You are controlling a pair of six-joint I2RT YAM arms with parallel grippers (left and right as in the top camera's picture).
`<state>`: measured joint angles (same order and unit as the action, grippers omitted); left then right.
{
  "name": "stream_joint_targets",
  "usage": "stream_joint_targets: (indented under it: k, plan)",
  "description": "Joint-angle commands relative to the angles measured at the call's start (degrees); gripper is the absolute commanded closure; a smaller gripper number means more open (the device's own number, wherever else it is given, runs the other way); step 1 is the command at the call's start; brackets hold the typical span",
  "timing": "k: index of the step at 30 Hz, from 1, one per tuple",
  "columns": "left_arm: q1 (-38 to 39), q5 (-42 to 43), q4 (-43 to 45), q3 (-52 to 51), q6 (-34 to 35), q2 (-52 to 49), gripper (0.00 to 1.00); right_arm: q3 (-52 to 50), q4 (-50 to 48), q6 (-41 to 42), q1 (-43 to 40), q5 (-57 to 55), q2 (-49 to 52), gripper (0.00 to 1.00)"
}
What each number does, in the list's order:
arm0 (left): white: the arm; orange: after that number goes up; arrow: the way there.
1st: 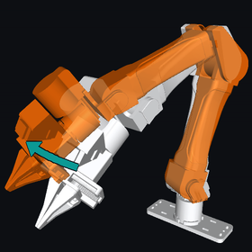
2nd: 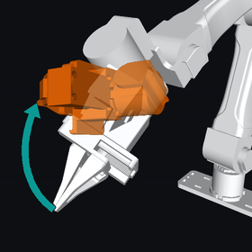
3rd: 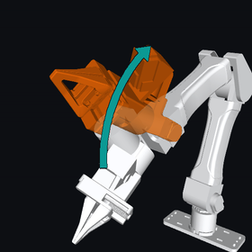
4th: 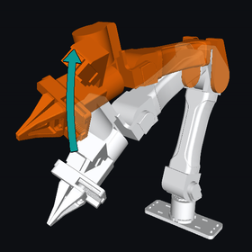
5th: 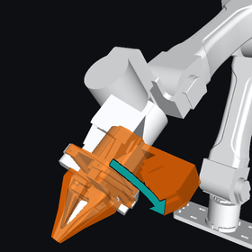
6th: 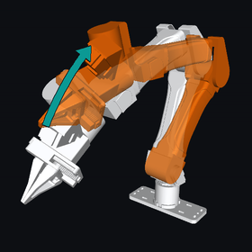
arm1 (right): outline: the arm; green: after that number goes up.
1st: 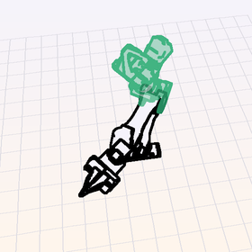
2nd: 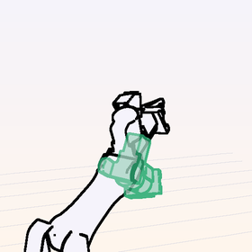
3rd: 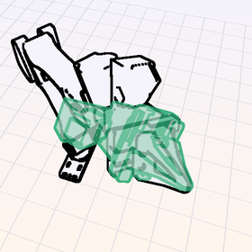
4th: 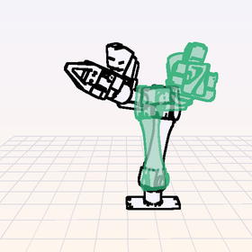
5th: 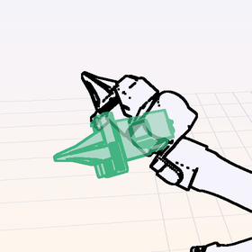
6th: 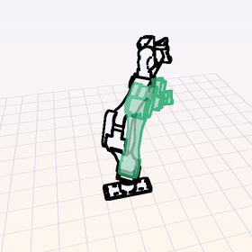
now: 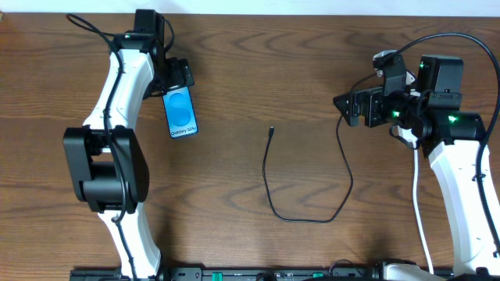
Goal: Plug charger to phone and switch on socket
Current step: 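Move the left gripper over the Galaxy phone and raise the right arm, then lower the left gripper and grasp the phone's bottom edge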
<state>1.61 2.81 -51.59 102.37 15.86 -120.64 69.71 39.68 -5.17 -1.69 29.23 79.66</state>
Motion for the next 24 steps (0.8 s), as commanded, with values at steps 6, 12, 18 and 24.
stream_joint_targets:
  k: [6,12,18,24]
  plan:
    - [-0.02,-2.58,0.5,0.83,5.33,-4.76,0.02,1.42,1.46,-1.14,-0.13,-1.97,-0.15,0.04]
    - [0.24,-2.95,0.44,0.81,5.92,-5.51,0.02,1.42,2.78,-1.14,-0.13,-3.65,-0.15,0.01]
    - [0.72,-3.91,0.79,-1.05,7.91,-5.6,0.01,1.42,2.97,0.5,-0.13,-8.17,-0.15,0.01]
    - [2.05,-3.93,3.41,-3.61,8.04,-5.62,0.02,1.42,3.13,0.63,-0.13,-8.35,-0.15,0.01]
